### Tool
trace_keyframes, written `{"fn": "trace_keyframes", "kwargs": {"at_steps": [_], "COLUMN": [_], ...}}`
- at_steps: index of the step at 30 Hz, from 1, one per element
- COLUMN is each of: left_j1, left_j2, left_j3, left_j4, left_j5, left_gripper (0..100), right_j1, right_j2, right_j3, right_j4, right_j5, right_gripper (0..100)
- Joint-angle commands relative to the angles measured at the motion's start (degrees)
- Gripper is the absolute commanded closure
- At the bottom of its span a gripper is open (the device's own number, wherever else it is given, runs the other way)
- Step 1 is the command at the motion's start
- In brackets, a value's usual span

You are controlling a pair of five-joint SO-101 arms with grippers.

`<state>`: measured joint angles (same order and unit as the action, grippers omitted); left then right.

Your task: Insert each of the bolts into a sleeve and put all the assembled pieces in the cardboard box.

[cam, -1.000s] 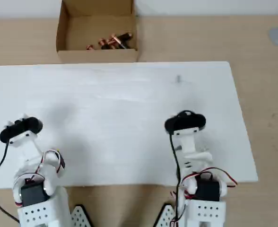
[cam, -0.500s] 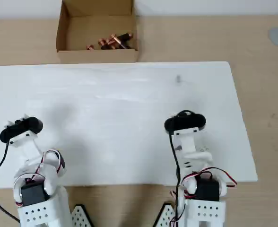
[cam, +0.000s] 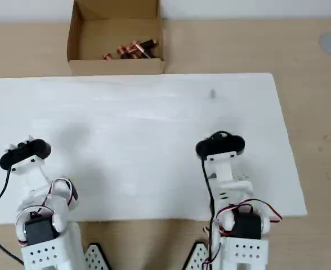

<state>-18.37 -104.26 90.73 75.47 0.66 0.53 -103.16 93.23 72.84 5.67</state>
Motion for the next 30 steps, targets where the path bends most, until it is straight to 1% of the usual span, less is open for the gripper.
{"fn": "trace_keyframes", "kwargs": {"at_steps": [1,30], "left_j1": [-0.4,-0.4], "left_j2": [-0.2,-0.2], "left_j3": [-0.4,-0.4], "left_j4": [-1.0,-1.0], "left_j5": [0.4,0.4], "left_gripper": [99,99], "right_j1": [0.7,0.7], "right_j2": [-6.8,-6.8], "right_j3": [0.0,0.0], "right_j4": [0.0,0.0], "right_j5": [0.4,0.4], "right_gripper": [98.8,98.8]}}
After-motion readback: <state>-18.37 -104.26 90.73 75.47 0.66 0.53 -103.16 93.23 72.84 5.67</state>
